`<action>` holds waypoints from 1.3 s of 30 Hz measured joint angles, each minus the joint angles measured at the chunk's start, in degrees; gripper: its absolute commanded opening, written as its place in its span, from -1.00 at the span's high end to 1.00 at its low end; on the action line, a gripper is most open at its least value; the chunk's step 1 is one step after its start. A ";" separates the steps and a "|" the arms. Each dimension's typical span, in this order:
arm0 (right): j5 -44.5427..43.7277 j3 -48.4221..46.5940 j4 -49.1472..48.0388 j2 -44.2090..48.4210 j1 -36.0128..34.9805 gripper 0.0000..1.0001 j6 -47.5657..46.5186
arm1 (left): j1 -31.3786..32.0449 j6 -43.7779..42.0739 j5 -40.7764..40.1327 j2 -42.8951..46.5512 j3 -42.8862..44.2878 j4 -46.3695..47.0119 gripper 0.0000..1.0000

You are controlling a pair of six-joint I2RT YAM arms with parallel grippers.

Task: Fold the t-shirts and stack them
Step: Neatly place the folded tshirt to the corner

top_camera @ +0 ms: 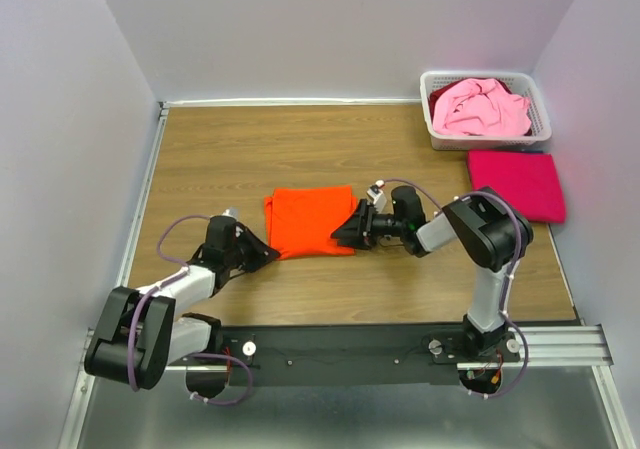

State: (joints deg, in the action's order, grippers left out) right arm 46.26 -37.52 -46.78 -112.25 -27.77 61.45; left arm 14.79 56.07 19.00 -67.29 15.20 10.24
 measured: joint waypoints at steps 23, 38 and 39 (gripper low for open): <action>-31.58 -9.81 50.95 30.62 7.21 -0.95 -28.26 | 24.63 -18.67 -20.13 3.61 31.26 -19.04 -0.23; -48.94 -9.27 68.30 35.58 20.72 -1.00 -33.94 | 48.74 -36.65 -33.38 -34.64 59.69 -31.69 -0.13; -48.89 -9.11 68.63 35.76 21.38 -1.00 -34.07 | 48.81 -37.35 -33.40 -36.09 60.04 -32.72 -0.15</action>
State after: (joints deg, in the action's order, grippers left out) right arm -2.63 -46.63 21.85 -76.49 -6.39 27.38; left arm 63.59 18.72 -14.39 -103.37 75.24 -22.48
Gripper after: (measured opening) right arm 0.997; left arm 0.552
